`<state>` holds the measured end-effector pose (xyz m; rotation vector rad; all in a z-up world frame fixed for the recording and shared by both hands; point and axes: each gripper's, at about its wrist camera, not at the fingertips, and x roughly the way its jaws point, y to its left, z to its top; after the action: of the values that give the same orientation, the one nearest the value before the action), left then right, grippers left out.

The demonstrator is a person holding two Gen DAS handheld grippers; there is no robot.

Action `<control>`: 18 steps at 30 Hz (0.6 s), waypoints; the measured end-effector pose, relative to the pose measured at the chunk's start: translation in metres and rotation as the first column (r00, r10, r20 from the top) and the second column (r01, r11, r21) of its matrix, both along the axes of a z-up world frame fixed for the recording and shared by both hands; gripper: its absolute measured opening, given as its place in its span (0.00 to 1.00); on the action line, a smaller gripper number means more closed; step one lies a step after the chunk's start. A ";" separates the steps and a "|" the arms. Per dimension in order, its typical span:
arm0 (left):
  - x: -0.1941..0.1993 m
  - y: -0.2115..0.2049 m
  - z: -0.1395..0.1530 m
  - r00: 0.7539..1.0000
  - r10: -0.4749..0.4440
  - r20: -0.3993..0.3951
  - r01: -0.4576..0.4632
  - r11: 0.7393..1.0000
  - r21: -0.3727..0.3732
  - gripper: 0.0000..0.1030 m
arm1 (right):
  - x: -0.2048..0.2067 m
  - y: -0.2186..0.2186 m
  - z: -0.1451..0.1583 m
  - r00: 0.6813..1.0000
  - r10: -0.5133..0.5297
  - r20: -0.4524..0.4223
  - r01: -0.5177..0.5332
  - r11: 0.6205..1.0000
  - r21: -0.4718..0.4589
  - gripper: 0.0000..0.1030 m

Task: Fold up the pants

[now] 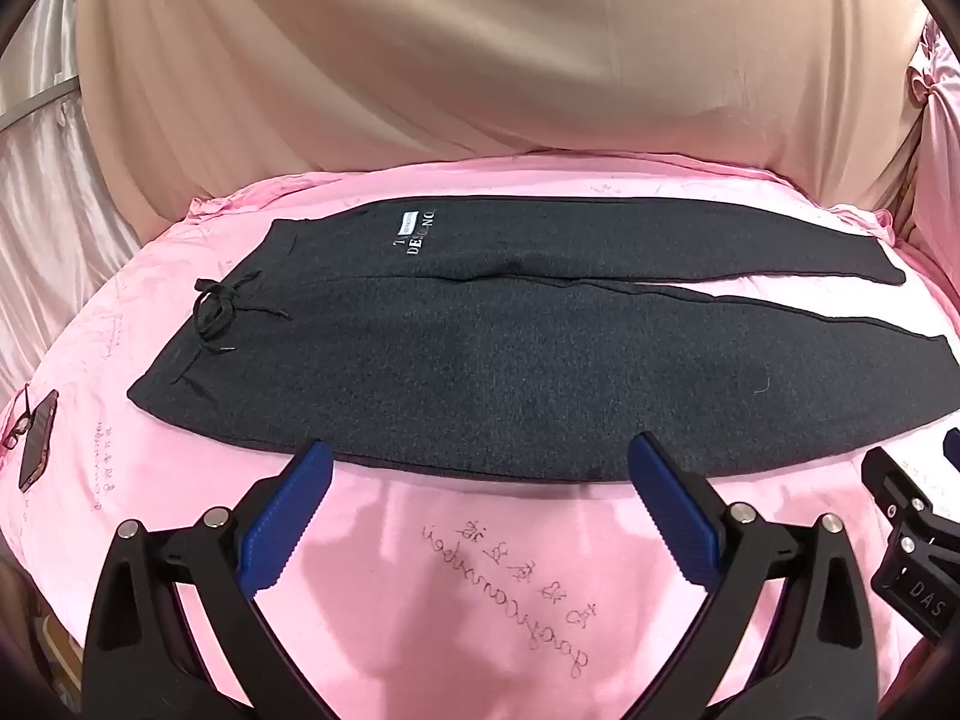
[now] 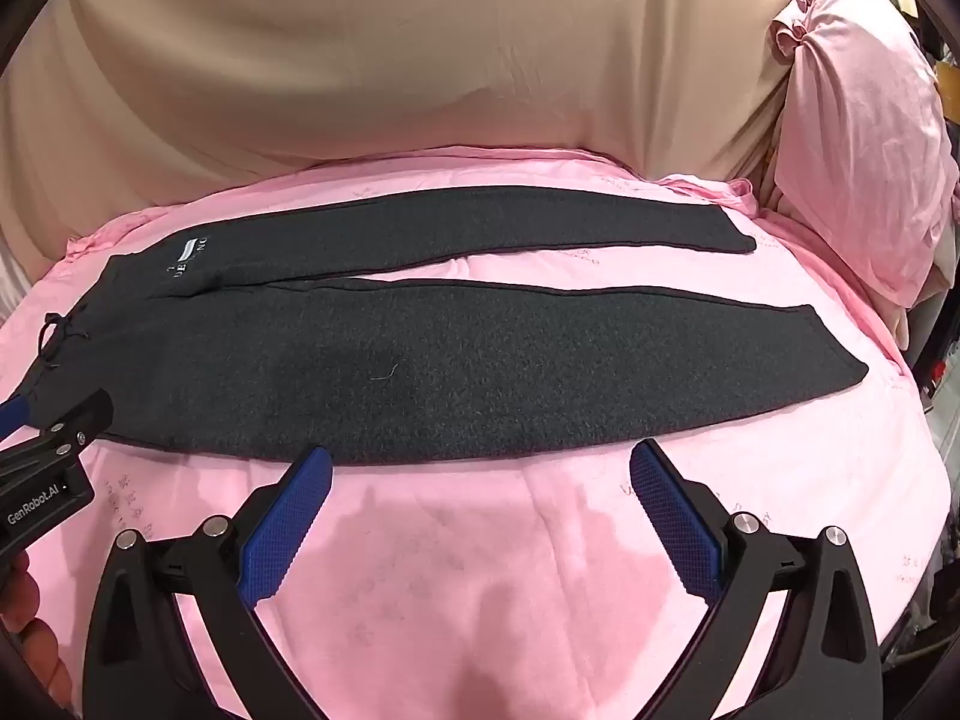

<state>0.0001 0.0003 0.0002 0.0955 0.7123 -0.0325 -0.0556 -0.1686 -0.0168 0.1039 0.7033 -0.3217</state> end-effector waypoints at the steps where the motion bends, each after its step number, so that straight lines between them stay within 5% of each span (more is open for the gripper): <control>1: 0.000 0.000 0.000 1.000 -0.002 0.001 0.002 1.000 0.003 0.94 | 0.000 0.000 0.000 1.000 -0.001 0.000 0.001 1.000 -0.001 0.95; 18: -0.002 0.001 0.000 1.000 0.004 0.006 -0.004 1.000 0.018 0.94 | -0.004 0.001 0.004 1.000 -0.013 0.008 0.013 1.000 -0.007 0.95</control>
<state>-0.0021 0.0014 0.0000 0.1114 0.7070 -0.0219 -0.0598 -0.1674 -0.0127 0.1029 0.6933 -0.3360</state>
